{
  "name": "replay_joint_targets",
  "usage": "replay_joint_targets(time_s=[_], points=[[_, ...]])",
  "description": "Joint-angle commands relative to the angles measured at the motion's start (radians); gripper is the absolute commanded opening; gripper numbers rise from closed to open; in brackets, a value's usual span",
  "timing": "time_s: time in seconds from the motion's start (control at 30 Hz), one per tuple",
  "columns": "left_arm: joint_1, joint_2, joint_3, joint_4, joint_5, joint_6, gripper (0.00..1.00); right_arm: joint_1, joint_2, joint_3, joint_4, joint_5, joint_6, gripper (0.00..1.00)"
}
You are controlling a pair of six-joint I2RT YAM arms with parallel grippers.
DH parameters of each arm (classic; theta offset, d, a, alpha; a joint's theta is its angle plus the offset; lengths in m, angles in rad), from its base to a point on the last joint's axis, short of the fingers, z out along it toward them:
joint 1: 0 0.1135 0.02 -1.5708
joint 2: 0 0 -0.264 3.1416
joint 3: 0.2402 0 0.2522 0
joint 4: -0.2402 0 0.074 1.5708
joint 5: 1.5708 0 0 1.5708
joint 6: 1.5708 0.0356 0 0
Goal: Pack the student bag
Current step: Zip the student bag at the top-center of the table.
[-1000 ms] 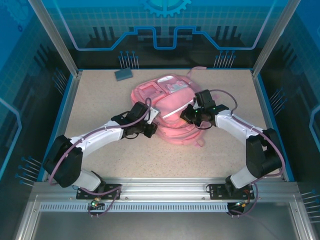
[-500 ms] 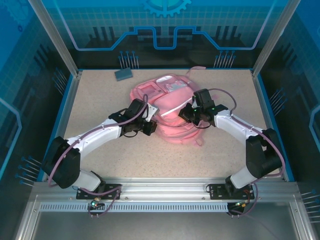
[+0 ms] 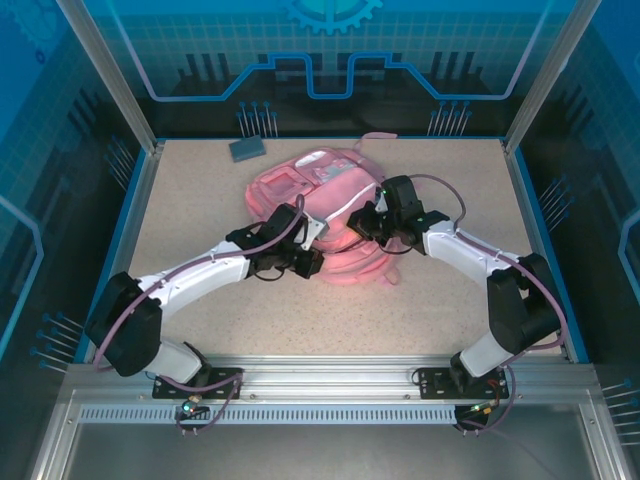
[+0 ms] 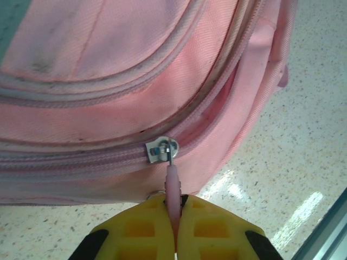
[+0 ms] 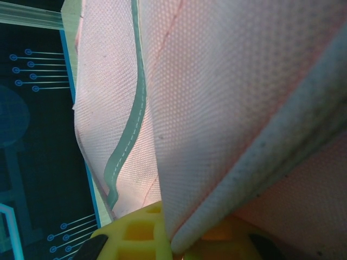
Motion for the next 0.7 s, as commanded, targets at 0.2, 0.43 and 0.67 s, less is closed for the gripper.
replay_joint_targets(time_s=[0.2,0.43,0.67], points=[[-0.058,0.050,0.038,0.229,0.130,-0.139,0.00,0.030,0.009,-0.029,0.224,-0.169,0.043,0.00],[-0.055,0.010,0.003,0.163,0.040,-0.129,0.00,-0.077,-0.117,0.032,-0.251,0.031,-0.275,0.53],[-0.051,-0.056,-0.067,0.069,-0.037,-0.153,0.00,-0.193,-0.015,0.228,-0.442,0.124,-0.544,0.69]])
